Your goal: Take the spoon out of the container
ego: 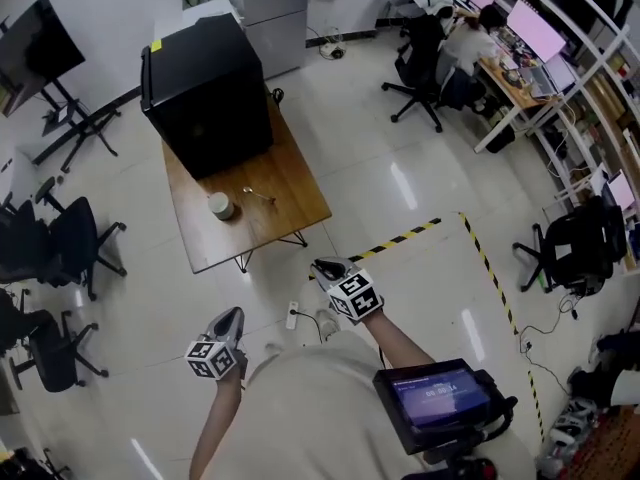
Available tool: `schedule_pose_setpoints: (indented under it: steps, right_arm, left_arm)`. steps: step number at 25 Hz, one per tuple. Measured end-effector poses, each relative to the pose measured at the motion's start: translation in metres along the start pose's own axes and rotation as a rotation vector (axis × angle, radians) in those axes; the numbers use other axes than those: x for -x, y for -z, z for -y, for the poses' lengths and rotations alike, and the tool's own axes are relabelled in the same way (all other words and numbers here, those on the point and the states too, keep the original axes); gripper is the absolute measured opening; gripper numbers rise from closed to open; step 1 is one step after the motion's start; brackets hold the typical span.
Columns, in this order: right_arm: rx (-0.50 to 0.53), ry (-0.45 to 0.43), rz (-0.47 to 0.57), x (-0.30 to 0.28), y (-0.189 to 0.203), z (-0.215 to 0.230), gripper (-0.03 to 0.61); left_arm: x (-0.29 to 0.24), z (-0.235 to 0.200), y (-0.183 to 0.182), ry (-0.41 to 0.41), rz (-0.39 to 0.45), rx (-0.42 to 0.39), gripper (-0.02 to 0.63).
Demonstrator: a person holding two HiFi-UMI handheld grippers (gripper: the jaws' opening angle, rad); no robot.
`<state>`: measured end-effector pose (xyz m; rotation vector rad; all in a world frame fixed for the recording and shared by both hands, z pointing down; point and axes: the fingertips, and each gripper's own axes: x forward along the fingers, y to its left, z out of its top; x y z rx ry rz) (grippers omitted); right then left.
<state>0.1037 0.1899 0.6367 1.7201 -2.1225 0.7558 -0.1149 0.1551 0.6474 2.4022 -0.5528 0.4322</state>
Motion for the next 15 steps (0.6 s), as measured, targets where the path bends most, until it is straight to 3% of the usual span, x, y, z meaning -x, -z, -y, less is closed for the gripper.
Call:
schedule_pose_setpoints:
  steps: [15]
  right_arm:
    - [-0.029,-0.021,-0.010,0.017,0.011,-0.003,0.037]
  left_arm:
    - [-0.014,0.029,0.016,0.029,-0.069,-0.005,-0.015]
